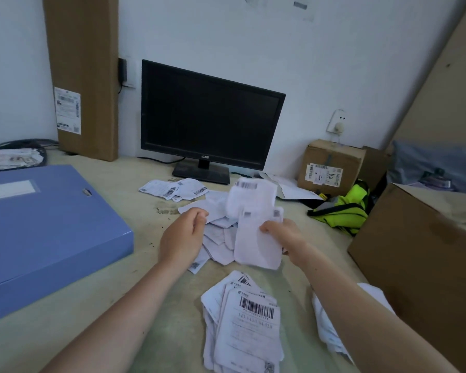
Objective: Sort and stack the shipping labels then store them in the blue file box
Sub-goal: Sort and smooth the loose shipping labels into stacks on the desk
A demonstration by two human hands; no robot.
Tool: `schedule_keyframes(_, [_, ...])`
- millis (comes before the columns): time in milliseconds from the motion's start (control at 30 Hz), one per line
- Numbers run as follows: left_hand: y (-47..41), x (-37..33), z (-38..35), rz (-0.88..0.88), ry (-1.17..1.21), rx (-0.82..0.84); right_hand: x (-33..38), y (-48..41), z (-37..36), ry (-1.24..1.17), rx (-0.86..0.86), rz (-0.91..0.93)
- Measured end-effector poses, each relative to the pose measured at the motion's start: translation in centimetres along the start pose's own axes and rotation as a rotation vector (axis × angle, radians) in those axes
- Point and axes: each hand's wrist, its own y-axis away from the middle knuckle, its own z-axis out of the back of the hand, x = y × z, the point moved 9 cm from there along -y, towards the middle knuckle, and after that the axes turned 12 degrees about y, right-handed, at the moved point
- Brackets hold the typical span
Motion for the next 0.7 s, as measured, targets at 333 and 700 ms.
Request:
schedule_keyframes(333, [1.1,1.4,-4.5,0.252,0.113,0.305,0.6,0.2,-5.6,0.202,0.173,-0.022])
schedule_keyframes(700, [2.3,2.5,-5.5,0.534,0.876,0.242,0.4,0.3,-7.0,-0.023,0.265,-0.008])
